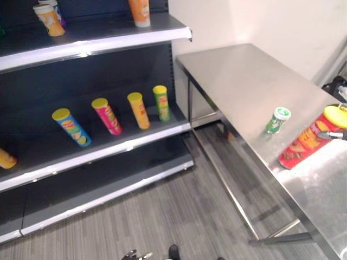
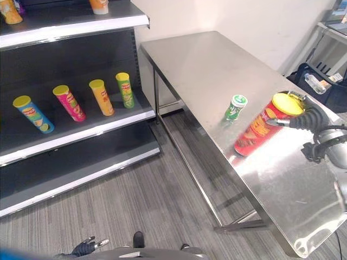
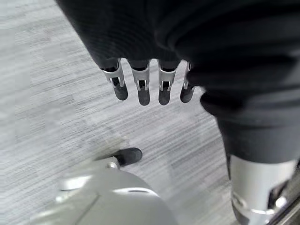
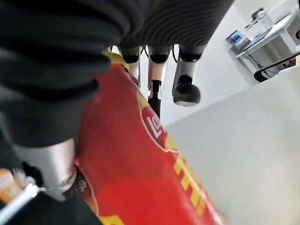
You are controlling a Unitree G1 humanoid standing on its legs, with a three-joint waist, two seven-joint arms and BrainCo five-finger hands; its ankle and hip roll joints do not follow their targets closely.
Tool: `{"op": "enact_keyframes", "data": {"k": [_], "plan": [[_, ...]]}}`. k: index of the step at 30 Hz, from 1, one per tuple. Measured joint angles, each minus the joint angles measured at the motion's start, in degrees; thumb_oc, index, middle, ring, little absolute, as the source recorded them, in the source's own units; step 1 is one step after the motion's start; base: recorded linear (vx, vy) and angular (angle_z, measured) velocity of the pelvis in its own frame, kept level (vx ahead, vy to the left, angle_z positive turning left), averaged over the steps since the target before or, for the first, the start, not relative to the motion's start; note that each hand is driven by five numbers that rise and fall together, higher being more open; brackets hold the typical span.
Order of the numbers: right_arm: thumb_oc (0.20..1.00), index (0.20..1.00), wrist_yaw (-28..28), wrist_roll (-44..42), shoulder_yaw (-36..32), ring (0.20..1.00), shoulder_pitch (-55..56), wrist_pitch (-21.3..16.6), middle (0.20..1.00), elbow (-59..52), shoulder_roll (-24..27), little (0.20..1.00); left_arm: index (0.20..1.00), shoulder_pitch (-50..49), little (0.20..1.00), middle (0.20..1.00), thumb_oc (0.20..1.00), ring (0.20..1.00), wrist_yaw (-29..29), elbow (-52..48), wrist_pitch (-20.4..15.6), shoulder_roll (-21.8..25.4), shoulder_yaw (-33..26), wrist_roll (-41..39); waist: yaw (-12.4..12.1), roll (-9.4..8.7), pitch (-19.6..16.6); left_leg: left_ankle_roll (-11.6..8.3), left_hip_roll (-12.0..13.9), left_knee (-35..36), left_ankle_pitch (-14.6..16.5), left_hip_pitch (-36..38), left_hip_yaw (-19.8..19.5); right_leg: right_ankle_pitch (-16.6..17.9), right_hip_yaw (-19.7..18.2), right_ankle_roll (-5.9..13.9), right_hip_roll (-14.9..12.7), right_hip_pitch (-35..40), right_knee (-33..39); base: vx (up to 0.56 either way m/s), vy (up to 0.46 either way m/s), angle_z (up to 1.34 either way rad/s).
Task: Put the goods on the table back onto the shelves and tidy them up.
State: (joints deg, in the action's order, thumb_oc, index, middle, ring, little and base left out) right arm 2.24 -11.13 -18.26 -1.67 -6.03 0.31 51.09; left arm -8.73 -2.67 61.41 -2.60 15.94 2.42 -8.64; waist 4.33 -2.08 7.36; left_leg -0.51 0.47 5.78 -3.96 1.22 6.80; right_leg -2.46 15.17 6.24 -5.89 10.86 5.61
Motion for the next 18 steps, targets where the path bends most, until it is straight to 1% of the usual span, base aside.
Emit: {"op": "enact_keyframes", "data": {"k": [2,3,4,6,7,8,9,10,11,12,13,14,15,16,17,18], "plan": [[0.2,0.2,-2.1,0.1,0.1,0.2,0.0,-0.8,0.2,-1.6,-0.7,0.2,1.0,0.0,1.0,1.0,1.0,1.0,0.0,-0.5,0.0,-0.1,0.2,0.0,-0.3,0.88,0.0,-0.2,0.0,0.0,0.1,0.1,-0.5,-0.1,0.4,-0.03,0.1,0.4,0.0,-0.02,-0.109,0.16],[0.2,0.2,-3.1,1.2,0.2,0.2,-0.1,-0.9,0.2,-3.0,-1.4,0.2,1.0,-0.3,1.0,1.0,1.0,1.0,0.0,-1.7,0.0,-0.1,0.1,0.1,-1.0,1.62,-0.2,-0.46,0.0,-0.4,-0.3,0.0,-1.2,-0.3,0.9,-0.13,0.7,0.5,0.0,-0.08,-0.104,0.15],[0.2,0.2,-3.4,1.8,0.3,0.2,-0.1,-0.9,0.2,-3.7,-1.7,0.2,1.0,-0.5,1.0,1.0,1.0,1.0,0.0,-2.8,0.0,0.0,0.1,0.1,-1.4,1.32,0.1,-0.54,0.2,-0.4,-0.4,0.0,-1.3,-0.3,0.9,-0.28,0.4,0.4,0.0,-0.14,-0.098,0.2],[0.2,0.2,-3.7,2.3,0.9,0.2,-0.3,-1.6,0.2,-4.5,-1.8,0.2,1.0,-0.2,1.0,1.0,1.0,1.0,-0.1,-4.0,0.0,0.0,0.1,0.2,-3.0,2.22,0.5,-0.98,0.3,-2.0,-0.9,-0.9,-2.6,-0.5,1.9,-0.61,1.2,0.5,0.0,-0.14,-0.041,0.3],[0.2,0.2,-4.0,2.3,0.9,0.2,-0.7,-1.9,0.2,-5.0,-2.2,0.2,1.0,0.7,1.0,1.0,1.0,1.0,0.0,-4.8,-0.3,0.0,0.1,0.0,-3.4,1.57,1.8,-1.67,0.2,-5.4,-0.9,-3.2,-3.8,-0.3,3.1,-0.98,1.0,0.6,0.0,-0.07,0.027,0.47],[0.2,0.2,-4.1,2.3,0.9,0.2,-0.8,-1.9,0.2,-5.4,-2.3,0.2,1.0,1.3,1.0,1.0,1.0,1.0,0.0,-4.6,-0.3,-0.2,0.1,-0.2,-3.8,1.49,2.7,-2.49,0.2,-6.9,-0.9,-4.8,-5.0,-0.2,4.2,-1.36,0.6,0.7,-0.1,0.03,0.147,0.54],[0.2,0.2,-4.5,2.4,0.7,0.2,-0.9,-1.9,0.2,-5.8,-2.9,0.2,1.0,2.1,1.0,1.0,1.0,1.0,0.1,-4.2,-0.5,-0.4,-0.2,-0.2,-3.7,0.7,3.6,-4.62,0.1,-8.6,-0.6,-6.0,-6.2,-0.2,5.6,-1.67,0.3,0.6,0.0,0.08,0.196,0.51],[0.2,0.2,-4.3,2.5,0.8,0.2,-0.9,-2.0,0.2,-6.6,-4.1,0.2,1.0,2.7,1.0,1.0,1.0,1.0,0.2,-4.0,-0.5,-0.7,-0.5,-0.3,-4.4,0.51,4.2,-6.24,1.6,-12.3,1.5,-7.3,-5.8,0.2,6.8,-2.24,-0.5,0.8,0.0,0.08,0.192,0.35],[0.2,0.2,-4.3,2.7,1.1,0.2,-1.2,-1.9,0.2,-6.9,-5.3,0.2,1.0,2.4,1.0,1.0,1.0,1.0,0.2,-4.0,-0.5,-0.7,-0.8,-0.3,-4.9,0.0,4.5,-6.19,3.0,-13.3,1.8,-7.3,-4.8,0.1,6.9,-2.36,-0.8,1.1,-0.1,0.01,0.222,0.21],[0.2,0.2,-4.3,2.9,1.3,0.2,-1.3,-2.0,0.2,-7.4,-6.5,0.2,1.0,2.0,1.0,1.0,1.0,1.0,0.3,-3.8,-0.5,-0.6,-0.6,-0.3,-4.9,-0.38,4.6,-7.07,5.4,-14.1,2.3,-6.9,-4.4,0.2,7.0,-2.34,-1.4,1.5,-0.1,-0.01,0.25,0.1],[0.2,0.2,-4.3,3.1,1.4,0.2,-1.3,-2.1,0.2,-8.1,-6.6,0.2,1.0,1.7,1.0,1.0,1.0,1.0,0.3,-3.7,-0.5,-0.7,-0.4,-0.3,-4.7,-0.4,4.7,-7.42,8.2,-14.0,2.4,-6.7,-4.1,0.3,7.3,-2.16,-1.9,1.5,-0.2,-0.01,0.372,0.2],[0.2,0.2,-4.6,3.5,1.3,0.2,-1.6,-2.6,0.2,-8.6,-6.6,0.2,1.0,1.7,1.0,1.0,1.0,1.0,0.5,-3.8,-0.6,-0.6,-0.2,-0.4,-4.0,-0.02,4.6,-8.62,14.3,-12.7,2.9,-6.9,-2.9,0.4,7.9,-1.9,-2.3,0.3,-0.9,0.03,0.403,0.32],[0.2,0.2,-4.7,3.5,1.0,0.2,-1.4,-2.7,0.2,-8.7,-6.4,0.2,1.0,1.7,1.0,1.0,1.0,1.0,0.7,-3.9,-0.6,-0.5,-0.4,-0.9,-3.0,0.08,4.8,-8.8,17.6,-10.6,2.8,-6.6,-2.2,0.7,8.1,-1.43,-2.9,0.3,-0.7,0.07,0.443,0.3],[0.2,0.2,-4.8,3.6,0.3,0.2,-0.9,-2.7,0.2,-8.6,-6.4,0.2,1.0,2.6,1.0,1.0,1.0,1.0,0.8,-3.9,-0.6,-0.5,-0.3,-1.6,-2.9,0.44,5.0,-9.42,20.4,-9.3,2.5,-5.8,-2.1,1.2,8.1,-0.64,-3.7,0.3,-0.7,0.17,0.646,0.17],[0.2,0.2,-5.0,3.9,0.2,0.2,-0.9,-2.7,0.2,-8.6,-6.4,0.2,1.0,2.9,1.0,1.0,1.0,1.0,0.8,-3.9,-0.7,-0.5,-0.4,-1.6,-2.9,0.8,5.0,-10.43,22.1,-8.6,2.0,-5.3,-1.1,1.5,7.8,-0.07,-4.1,0.3,-0.7,0.2,0.655,0.05],[0.2,0.2,-5.9,4.0,-0.4,0.2,-0.7,-2.7,0.2,-9.0,-6.4,0.2,1.0,4.2,1.0,1.0,1.0,1.0,1.4,-4.0,-0.8,-0.5,-0.4,-1.6,-2.8,2.81,4.5,-13.42,25.1,-8.0,0.3,-4.0,-0.8,3.0,7.6,2.77,-7.4,0.7,-0.6,0.25,0.709,0.07]]}}
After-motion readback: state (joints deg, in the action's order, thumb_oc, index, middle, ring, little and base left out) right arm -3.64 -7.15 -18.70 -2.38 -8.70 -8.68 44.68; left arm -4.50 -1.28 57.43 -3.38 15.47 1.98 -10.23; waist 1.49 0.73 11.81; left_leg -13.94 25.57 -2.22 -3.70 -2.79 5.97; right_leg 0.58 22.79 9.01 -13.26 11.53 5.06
